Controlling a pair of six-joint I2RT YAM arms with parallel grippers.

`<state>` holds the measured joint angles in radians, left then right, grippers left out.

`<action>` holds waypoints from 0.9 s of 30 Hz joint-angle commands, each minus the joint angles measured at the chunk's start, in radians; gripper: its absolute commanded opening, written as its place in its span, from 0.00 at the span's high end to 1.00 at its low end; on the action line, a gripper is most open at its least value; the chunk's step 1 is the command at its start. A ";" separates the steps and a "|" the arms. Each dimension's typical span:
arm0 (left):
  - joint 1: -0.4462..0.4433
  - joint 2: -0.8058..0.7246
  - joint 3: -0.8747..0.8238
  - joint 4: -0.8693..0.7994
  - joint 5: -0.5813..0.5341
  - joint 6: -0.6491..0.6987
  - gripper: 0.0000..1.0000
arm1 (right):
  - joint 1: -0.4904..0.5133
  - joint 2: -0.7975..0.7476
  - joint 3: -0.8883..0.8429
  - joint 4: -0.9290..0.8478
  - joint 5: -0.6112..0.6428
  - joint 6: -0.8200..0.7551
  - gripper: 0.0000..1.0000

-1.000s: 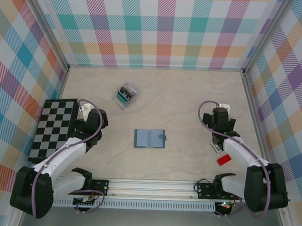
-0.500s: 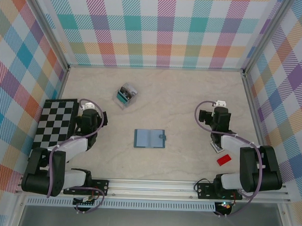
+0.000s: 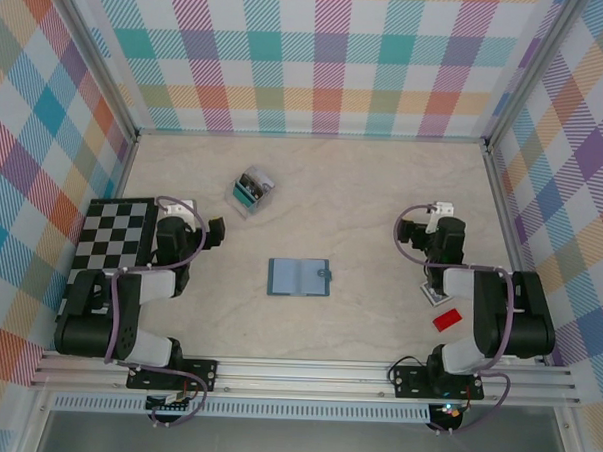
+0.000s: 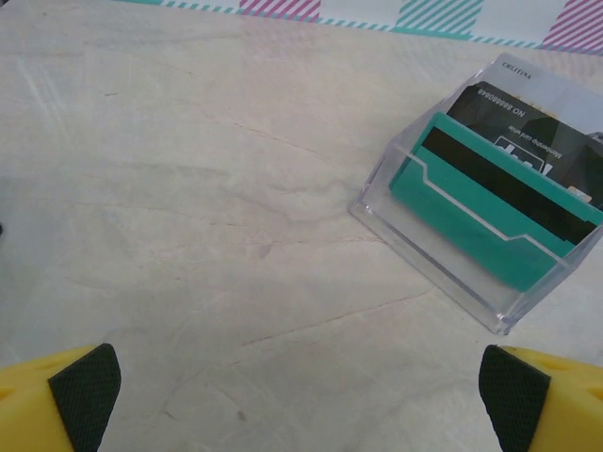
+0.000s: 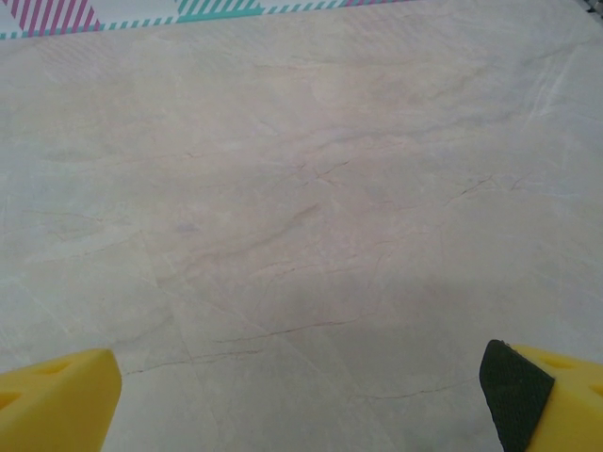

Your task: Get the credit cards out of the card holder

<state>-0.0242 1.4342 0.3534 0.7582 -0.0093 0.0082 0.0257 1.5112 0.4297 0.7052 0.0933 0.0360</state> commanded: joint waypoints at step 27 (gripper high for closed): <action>-0.040 0.132 0.071 0.043 -0.072 0.020 0.00 | -0.009 0.010 -0.009 0.085 -0.045 -0.011 0.00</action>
<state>-0.0521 1.5627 0.4030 0.8108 -0.0765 0.0162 0.0246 1.5162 0.4206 0.7479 0.0662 0.0360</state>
